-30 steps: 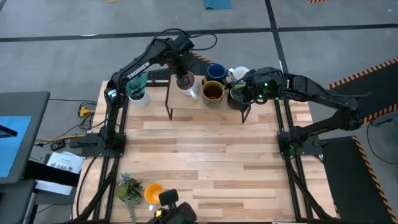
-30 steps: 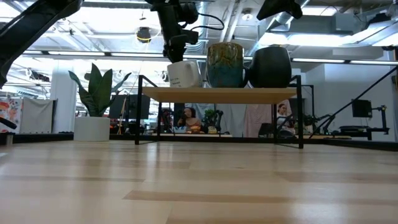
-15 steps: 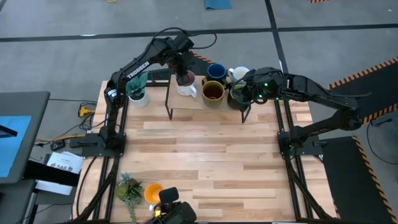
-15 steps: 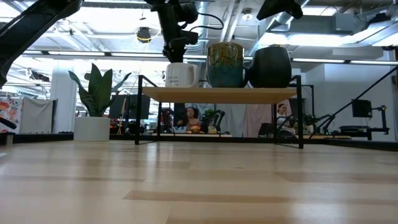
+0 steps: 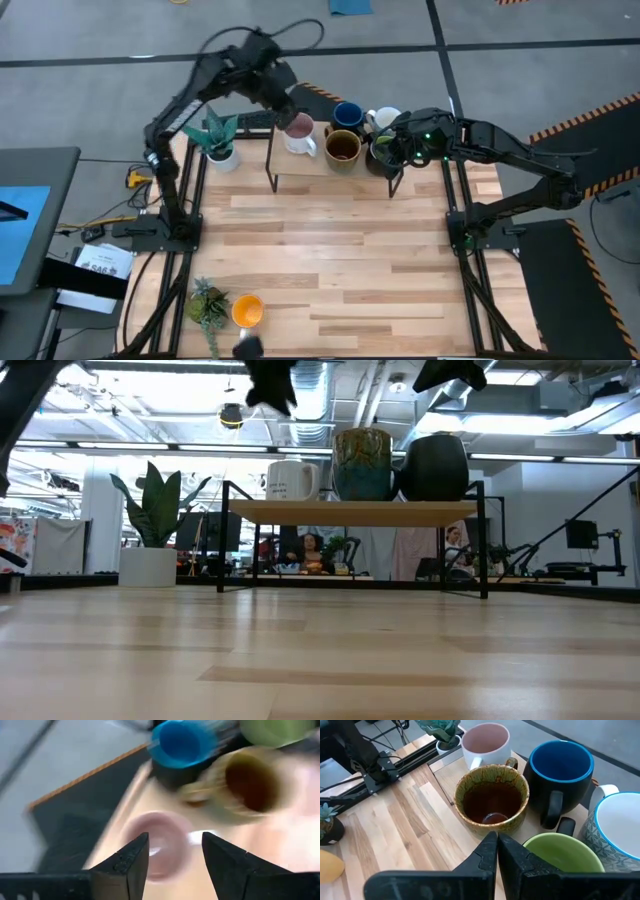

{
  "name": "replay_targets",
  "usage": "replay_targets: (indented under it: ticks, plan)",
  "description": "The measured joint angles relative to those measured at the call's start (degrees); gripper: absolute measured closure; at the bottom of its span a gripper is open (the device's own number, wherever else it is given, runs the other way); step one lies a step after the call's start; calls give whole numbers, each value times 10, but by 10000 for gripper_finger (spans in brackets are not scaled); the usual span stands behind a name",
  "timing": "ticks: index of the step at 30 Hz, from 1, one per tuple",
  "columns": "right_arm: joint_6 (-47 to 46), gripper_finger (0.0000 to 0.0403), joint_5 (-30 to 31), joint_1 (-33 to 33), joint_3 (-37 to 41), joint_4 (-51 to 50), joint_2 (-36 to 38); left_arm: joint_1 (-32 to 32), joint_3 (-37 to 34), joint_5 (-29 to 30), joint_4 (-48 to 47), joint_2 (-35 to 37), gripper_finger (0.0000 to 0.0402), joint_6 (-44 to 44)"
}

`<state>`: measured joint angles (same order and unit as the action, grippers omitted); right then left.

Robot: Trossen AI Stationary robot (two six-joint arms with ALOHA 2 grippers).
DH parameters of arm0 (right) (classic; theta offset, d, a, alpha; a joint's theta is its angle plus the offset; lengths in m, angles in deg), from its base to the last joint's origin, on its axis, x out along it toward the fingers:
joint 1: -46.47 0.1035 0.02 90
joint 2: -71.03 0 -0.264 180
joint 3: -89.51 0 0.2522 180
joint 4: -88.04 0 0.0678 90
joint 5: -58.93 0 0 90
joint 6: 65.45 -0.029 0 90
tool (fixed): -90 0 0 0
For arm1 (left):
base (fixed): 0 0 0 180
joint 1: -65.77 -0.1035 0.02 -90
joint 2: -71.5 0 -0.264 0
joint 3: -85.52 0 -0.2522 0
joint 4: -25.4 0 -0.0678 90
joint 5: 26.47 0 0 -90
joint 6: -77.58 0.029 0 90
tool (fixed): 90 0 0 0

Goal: Place coffee mugs
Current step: Put the yellow interior mug on the shelf

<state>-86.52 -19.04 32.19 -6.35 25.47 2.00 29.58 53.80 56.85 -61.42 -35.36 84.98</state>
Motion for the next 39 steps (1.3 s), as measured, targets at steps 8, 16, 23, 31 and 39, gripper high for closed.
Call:
replay_targets:
  ticks: [8, 16, 23, 31, 39]
  plan:
    - [15, 361, 0, 0, 0, -3, 0, 142, -23, -76, 6, 118, 234, -62]
    - [23, 361, -1, 0, 0, -5, 0, 439, -303, 109, 172, 267, 234, -121]
    - [30, 361, -2, 0, 0, -5, 0, 596, -574, 164, 234, 367, 234, -251]
    - [36, 361, -2, 0, 0, -5, 0, 679, -645, 120, 237, 318, 234, -240]
    - [37, 361, -2, 0, 0, -11, 0, 720, -645, 83, 227, 215, 234, -262]
